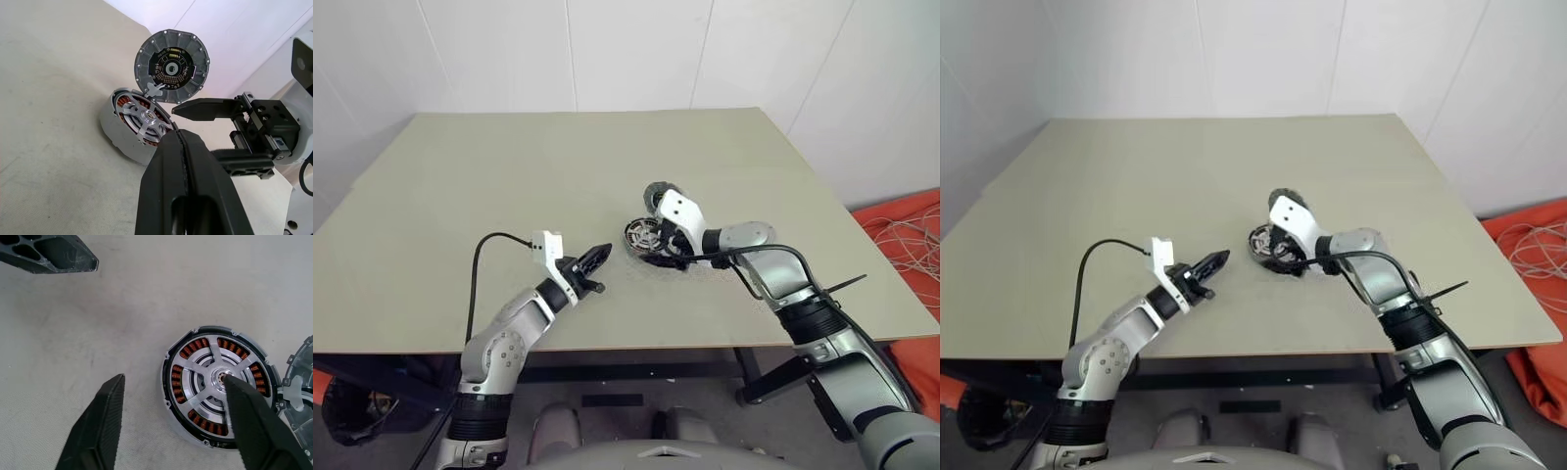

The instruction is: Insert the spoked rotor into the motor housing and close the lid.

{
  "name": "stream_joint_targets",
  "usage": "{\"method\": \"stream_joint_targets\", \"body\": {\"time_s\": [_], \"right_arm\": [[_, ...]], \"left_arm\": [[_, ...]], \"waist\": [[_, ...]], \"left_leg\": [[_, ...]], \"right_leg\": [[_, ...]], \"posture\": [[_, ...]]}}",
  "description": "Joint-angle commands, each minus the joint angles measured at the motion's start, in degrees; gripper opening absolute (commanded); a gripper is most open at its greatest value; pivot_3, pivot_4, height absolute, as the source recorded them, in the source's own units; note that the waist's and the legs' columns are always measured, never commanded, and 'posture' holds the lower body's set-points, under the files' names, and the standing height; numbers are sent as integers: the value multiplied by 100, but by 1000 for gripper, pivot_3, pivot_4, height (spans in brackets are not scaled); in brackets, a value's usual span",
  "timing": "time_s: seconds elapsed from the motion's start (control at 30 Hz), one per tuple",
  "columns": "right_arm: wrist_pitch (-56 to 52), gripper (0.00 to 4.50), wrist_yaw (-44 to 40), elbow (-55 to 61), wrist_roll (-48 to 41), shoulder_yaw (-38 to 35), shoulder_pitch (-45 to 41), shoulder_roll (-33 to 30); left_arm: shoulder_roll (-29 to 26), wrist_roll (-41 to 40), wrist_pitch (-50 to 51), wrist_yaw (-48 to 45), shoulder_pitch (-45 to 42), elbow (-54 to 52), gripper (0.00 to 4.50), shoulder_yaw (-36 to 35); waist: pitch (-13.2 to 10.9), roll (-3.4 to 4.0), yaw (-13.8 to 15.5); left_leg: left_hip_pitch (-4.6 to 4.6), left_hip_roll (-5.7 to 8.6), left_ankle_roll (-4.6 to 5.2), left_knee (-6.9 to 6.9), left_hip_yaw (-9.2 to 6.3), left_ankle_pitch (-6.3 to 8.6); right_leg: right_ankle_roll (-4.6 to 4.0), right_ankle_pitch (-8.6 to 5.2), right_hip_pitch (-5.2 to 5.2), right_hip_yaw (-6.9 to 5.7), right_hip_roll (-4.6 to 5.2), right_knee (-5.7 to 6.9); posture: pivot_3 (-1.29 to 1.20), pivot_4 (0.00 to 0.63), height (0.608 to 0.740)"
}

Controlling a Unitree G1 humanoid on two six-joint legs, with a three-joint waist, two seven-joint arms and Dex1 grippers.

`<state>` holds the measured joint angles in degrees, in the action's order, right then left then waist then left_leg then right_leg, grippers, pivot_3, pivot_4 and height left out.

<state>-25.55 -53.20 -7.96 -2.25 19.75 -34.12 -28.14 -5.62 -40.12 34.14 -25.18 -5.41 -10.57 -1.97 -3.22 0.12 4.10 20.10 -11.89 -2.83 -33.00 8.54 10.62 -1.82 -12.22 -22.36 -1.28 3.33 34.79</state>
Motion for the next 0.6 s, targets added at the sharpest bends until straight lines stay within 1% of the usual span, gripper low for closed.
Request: {"method": "stream_joint_targets", "body": {"time_s": [0.03,0.33,0.5,0.6], "right_arm": [[417,3979,-353,-54,210,161,-378,-167],[1420,3979,-1083,-1037,851,630,-1141,-319],[2099,3979,-1320,-1614,1301,891,-1356,-368],[2322,3979,-1419,-1823,1421,920,-1384,-351]], "left_arm": [[21,14,-93,-29,-105,-57,0,-26],[33,32,-114,-33,-108,-24,0,-10],[54,33,-135,-8,-85,-44,0,-24],[62,39,-144,-4,-81,-44,0,-25]], "waist": [[0,0,0],[0,-1,-4],[0,-1,-5],[0,-2,-4]], "left_leg": [[0,0,2,-1,0,1],[1,-1,8,-5,0,4],[4,-1,13,-8,0,7],[6,-1,15,-10,0,8]], "right_leg": [[0,0,-1,0,0,0],[-8,5,0,-1,0,2],[-12,7,0,-2,0,2],[-14,8,0,-2,1,2]], "posture": [[0,0,740],[0,0,740],[0,0,740],[0,0,740]]}}
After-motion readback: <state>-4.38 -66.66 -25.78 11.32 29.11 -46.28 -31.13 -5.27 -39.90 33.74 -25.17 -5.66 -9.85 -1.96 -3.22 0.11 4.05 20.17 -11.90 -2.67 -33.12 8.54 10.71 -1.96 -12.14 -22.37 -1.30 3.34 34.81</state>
